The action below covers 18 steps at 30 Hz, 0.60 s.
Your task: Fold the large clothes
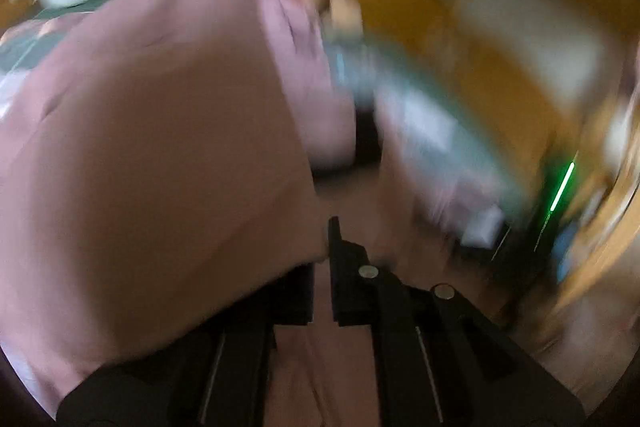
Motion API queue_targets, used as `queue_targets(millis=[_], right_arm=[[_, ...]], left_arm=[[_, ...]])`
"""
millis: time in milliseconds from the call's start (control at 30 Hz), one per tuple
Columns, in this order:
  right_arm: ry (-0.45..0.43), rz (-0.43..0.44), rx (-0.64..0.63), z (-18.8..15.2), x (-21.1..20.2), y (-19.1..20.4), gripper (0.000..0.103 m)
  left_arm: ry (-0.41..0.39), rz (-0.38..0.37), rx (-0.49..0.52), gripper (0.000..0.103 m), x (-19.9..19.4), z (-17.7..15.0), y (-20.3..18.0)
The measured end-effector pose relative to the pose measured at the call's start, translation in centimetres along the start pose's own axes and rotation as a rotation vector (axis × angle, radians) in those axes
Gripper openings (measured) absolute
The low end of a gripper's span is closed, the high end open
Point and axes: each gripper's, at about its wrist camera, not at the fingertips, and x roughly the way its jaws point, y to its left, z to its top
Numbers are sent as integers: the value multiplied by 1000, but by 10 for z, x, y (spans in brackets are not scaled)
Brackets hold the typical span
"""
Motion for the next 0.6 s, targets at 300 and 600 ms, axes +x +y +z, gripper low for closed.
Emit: queue_targets(millis=[300,600], right_arm=[[64,-26,253,2,8,-51,101],[-2,52,83,1,-8,-7,101]], left_arm=[[-46,125,452,71,-1,-41,-117],[-319,164,-277,83,-123,7,77]])
